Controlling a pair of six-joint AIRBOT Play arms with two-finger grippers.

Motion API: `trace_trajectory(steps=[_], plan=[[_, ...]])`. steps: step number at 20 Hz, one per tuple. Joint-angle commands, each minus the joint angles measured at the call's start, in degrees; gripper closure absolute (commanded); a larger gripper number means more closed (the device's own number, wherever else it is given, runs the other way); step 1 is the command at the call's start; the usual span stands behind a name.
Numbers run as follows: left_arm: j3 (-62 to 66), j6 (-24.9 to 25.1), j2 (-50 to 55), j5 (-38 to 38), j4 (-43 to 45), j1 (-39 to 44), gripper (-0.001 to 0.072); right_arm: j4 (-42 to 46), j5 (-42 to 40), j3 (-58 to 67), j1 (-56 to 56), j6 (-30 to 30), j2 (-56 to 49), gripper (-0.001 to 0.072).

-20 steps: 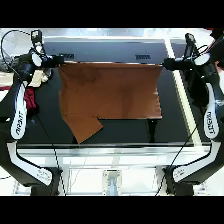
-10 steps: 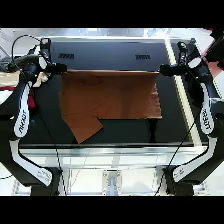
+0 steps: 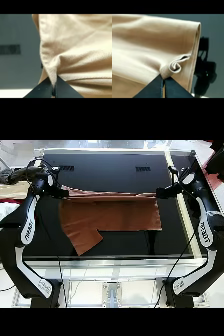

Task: Fold the shirts.

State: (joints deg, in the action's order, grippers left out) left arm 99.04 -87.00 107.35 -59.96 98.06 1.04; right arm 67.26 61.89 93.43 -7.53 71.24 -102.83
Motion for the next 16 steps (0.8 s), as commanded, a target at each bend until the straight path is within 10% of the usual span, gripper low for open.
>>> trace_trajectory(steps=[1,16], plan=[[0.0,-0.2,1.9,-1.5,1.0,0.0,0.0697,1.0,-1.0,-1.8,0.9,0.6,-1.7,0.0697],[0.0,0.5,2.2,-6.4,1.0,0.0,0.0617,9.5,1.0,-2.2,0.9,7.9,-4.7,0.0675]])
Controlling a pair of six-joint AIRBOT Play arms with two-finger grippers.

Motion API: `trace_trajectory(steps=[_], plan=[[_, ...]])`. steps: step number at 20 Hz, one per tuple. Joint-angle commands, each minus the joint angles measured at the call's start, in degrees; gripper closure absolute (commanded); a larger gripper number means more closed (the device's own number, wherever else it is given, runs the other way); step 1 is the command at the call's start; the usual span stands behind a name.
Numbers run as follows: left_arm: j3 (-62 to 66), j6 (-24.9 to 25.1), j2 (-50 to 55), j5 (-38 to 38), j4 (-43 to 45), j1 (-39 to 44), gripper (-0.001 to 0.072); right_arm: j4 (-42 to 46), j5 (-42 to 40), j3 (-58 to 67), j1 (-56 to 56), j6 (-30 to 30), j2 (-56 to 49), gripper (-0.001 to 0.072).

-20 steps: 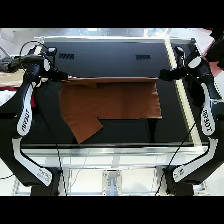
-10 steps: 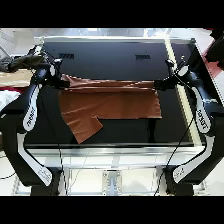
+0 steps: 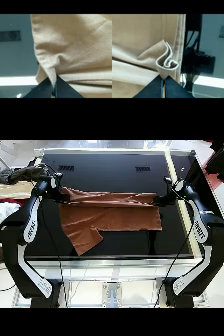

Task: Fold the shirts.

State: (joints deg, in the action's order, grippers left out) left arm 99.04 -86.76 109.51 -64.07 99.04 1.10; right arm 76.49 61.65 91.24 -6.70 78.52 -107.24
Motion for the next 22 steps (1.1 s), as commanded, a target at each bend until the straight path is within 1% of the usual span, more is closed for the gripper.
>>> trace_trajectory(steps=[1,2,3,5,8,12,13,14,15,18,20,22], plan=[[0.0,0.2,0.0,-3.4,0.0,0.0,0.0352,0.2,3.2,0.0,0.1,1.1,-0.3,0.0581],[0.0,0.2,-0.3,-4.5,0.0,0.0,0.0145,0.3,6.2,0.3,0.1,1.4,-0.2,0.0422],[0.0,0.2,-1.0,-5.2,0.0,0.0,0.0127,0.3,9.2,0.6,-0.1,1.4,0.2,0.0400],[0.0,0.2,-3.8,-5.2,0.0,-0.3,0.0127,1.0,12.8,1.4,-0.3,1.4,2.6,0.0400],[0.0,0.2,-12.1,-4.5,-0.1,-1.4,0.0127,1.6,13.7,3.4,-1.2,1.4,10.6,0.0398],[-0.5,-0.5,-26.8,-5.7,-0.8,-5.2,0.0127,5.8,20.0,4.2,-4.7,1.4,23.8,0.0397],[-2.2,-0.5,-30.8,-5.9,-1.1,-6.3,0.0127,6.0,20.5,4.2,-6.2,1.3,26.6,0.0395],[-6.3,-0.5,-36.2,-5.8,-1.6,-8.0,0.0126,5.7,20.3,4.2,-7.8,1.3,29.2,0.0380],[-12.8,-1.7,-41.8,-5.7,-2.7,-10.1,0.0126,5.4,20.1,4.2,-9.2,1.3,31.2,0.0369],[-36.7,-7.6,-56.6,-5.5,-8.7,-17.2,0.0127,2.3,20.0,2.8,-12.2,1.3,35.1,0.0368],[-51.2,-8.4,-63.7,-4.9,-18.5,-21.3,0.0127,0.3,19.9,0.7,-12.7,1.0,36.0,0.0368],[-61.8,-8.0,-67.2,-4.7,-30.2,-24.5,0.0128,-2.0,19.4,-0.7,-12.7,0.3,35.9,0.0368]])
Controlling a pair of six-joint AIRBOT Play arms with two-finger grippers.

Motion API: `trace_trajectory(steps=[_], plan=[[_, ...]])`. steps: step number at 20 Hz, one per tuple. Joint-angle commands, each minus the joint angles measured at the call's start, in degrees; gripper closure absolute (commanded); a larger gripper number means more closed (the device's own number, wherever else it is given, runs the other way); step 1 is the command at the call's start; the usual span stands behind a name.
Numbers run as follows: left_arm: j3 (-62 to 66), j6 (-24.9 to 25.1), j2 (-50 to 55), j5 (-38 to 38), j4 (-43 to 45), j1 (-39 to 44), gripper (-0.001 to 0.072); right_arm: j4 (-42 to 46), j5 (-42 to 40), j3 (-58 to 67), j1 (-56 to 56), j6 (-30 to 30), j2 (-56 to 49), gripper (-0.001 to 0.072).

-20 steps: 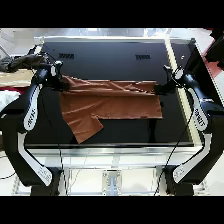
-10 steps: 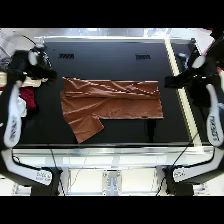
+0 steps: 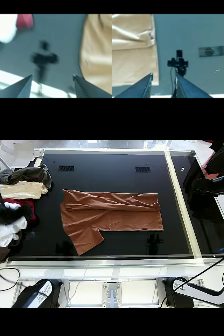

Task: Fold the shirts.

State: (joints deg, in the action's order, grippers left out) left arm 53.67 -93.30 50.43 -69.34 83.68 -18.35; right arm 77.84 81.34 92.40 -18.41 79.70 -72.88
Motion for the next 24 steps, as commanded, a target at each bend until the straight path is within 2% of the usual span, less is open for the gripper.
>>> trace_trajectory(steps=[1,4,7,8,10,16,24], plan=[[-20.4,-0.3,-8.2,0.5,-19.5,-6.1,0.0127,-4.5,-0.9,-2.5,-0.9,-1.4,1.5,0.0368],[-27.1,5.0,-4.4,1.9,-28.6,-6.9,0.0127,-6.9,-1.9,-3.4,-0.9,-2.9,1.5,0.0368],[-28.0,14.1,4.2,4.3,-40.4,-6.8,0.0128,-7.8,-1.9,-3.4,-0.9,-3.5,1.5,0.0368],[-28.0,16.6,7.1,5.5,-43.5,-6.8,0.0142,-7.8,-1.8,-3.4,-0.9,-3.6,1.5,0.0368],[-28.0,21.4,11.5,5.9,-46.5,-6.8,0.0232,-7.8,-1.3,-3.4,-0.9,-3.7,1.6,0.0368],[-28.0,25.5,15.6,8.2,-46.6,-6.1,0.0233,-10.8,-1.4,-3.4,-0.9,-3.7,1.6,0.0368],[-28.0,25.6,15.6,15.2,-46.0,2.6,0.0246,-13.5,-1.4,-3.4,-0.9,-3.7,1.6,0.0368]])
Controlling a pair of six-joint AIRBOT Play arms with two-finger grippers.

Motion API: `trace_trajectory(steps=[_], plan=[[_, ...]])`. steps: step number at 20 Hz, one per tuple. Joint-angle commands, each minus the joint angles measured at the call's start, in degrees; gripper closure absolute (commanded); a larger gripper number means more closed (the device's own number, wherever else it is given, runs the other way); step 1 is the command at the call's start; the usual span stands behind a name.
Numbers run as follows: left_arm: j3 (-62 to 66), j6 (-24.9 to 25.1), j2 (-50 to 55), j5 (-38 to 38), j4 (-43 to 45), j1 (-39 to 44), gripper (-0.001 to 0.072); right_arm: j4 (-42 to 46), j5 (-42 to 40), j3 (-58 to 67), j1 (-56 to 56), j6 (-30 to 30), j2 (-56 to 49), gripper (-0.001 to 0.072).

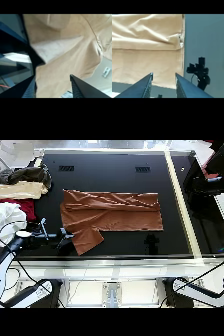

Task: Fold the shirts.

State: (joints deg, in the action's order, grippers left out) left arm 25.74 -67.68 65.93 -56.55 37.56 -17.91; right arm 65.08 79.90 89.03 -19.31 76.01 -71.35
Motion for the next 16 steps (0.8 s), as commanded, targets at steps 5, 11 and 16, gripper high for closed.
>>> trace_trajectory(steps=[5,11,16], plan=[[0.0,-2.0,0.1,1.7,4.9,2.3,0.0246,-0.8,0.0,0.0,0.0,-0.2,0.0,0.0368],[0.0,-2.6,1.0,2.6,4.8,5.1,0.0248,-0.9,-0.9,0.0,0.0,-0.2,0.0,0.0368],[1.1,-2.6,4.0,3.0,1.8,9.4,0.0558,-0.4,-1.1,0.0,0.0,-0.2,0.5,0.0370]])
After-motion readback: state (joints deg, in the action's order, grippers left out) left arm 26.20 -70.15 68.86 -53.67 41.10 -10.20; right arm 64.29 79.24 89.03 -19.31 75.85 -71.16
